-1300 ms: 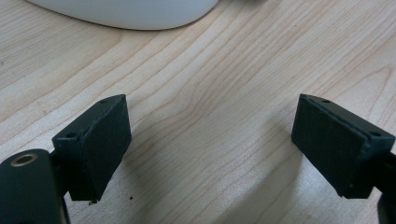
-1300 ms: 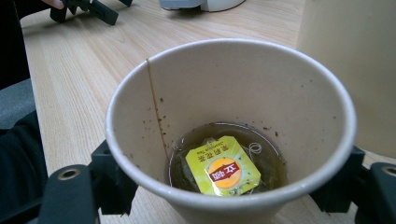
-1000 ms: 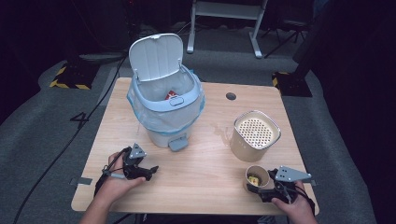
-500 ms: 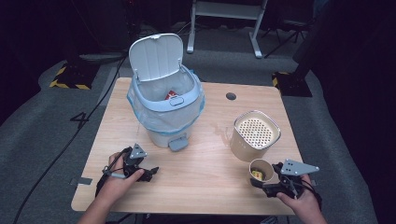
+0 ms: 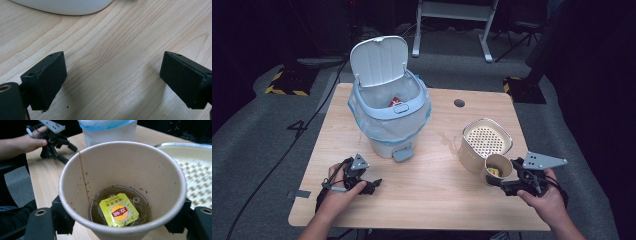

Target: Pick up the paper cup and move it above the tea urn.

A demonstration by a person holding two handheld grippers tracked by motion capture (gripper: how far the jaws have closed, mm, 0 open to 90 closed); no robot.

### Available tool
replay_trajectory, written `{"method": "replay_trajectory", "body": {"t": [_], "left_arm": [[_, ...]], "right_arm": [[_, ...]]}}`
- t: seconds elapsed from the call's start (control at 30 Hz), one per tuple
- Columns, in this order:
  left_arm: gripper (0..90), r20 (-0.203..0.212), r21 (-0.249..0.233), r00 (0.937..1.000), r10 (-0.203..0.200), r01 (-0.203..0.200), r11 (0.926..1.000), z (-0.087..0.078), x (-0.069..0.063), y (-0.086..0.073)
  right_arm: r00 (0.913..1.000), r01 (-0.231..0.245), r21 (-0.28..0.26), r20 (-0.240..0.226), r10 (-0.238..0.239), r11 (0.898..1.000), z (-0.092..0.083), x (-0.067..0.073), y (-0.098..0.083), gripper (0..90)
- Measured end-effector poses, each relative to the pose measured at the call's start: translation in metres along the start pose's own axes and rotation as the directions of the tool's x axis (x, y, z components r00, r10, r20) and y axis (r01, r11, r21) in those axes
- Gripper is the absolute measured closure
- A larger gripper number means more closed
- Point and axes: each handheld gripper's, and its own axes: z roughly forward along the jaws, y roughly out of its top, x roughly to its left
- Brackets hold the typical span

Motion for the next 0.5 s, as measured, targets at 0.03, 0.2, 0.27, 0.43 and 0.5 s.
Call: {"method": "replay_trajectory", "body": {"t": [0.03, 0.2, 0.27, 0.43, 0.5], "left_arm": [[7.4, 0.0, 0.002, 1.0, 0.0, 0.0, 1.0, 0.0, 0.0, 0.0], [7.5, -0.004, 0.001, 1.0, 0.002, -0.002, 1.0, 0.0, 0.0, 0.0], [7.5, -0.004, 0.001, 1.0, 0.002, -0.002, 1.0, 0.0, 0.0, 0.0], [7.5, -0.004, 0.001, 1.0, 0.002, -0.002, 1.0, 0.0, 0.0, 0.0], [7.6, -0.004, 0.001, 1.0, -0.004, 0.004, 1.0, 0.0, 0.0, 0.0]], "right_arm": [[1.0, 0.005, -0.007, -0.002, -0.005, 1.0, -0.002, -0.002, 0.006, 27.1], [0.9992, 0.032, -0.005, 0.024, -0.032, 0.999, -0.006, -0.009, 0.022, 27.2], [0.9989, 0.035, -0.002, 0.031, -0.035, 0.999, -0.006, -0.012, 0.027, 27.3], [0.9986, 0.036, -0.008, 0.04, -0.035, 0.999, -0.006, -0.022, 0.038, 27.3], [0.9985, 0.033, -0.015, 0.044, -0.032, 0.999, -0.006, -0.027, 0.043, 27.3]]}}
